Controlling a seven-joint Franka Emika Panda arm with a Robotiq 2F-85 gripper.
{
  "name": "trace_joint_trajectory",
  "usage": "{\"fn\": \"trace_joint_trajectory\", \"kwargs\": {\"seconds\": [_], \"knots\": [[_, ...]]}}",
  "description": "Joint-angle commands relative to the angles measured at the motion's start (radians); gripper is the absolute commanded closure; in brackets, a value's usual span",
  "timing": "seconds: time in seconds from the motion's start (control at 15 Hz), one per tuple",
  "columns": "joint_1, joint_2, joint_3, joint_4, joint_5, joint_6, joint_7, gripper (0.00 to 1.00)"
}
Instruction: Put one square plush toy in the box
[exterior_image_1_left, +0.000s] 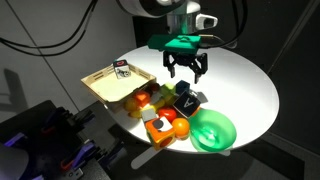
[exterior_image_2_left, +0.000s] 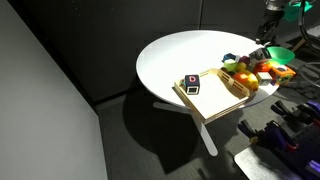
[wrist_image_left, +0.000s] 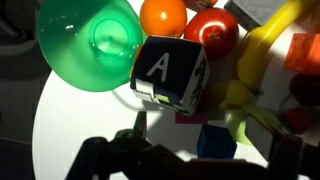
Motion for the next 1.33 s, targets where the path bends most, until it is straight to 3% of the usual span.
{"fn": "trace_joint_trajectory", "kwargs": {"seconds": [0.0,0.87,0.93,1.0,1.27], "knots": [[-0.02,0.042,0.0,0.018,-0.037,0.054,-0.036,0.0],[-0.041,0.135,-0.013,0.026,-0.099,0.129,-0.03,0.0],[-0.039,0.139,-0.015,0.027,-0.104,0.128,-0.026,0.09],[-0.039,0.142,-0.016,0.029,-0.108,0.126,-0.025,0.27],[-0.034,0.147,-0.017,0.034,-0.115,0.118,-0.018,0.59]]}}
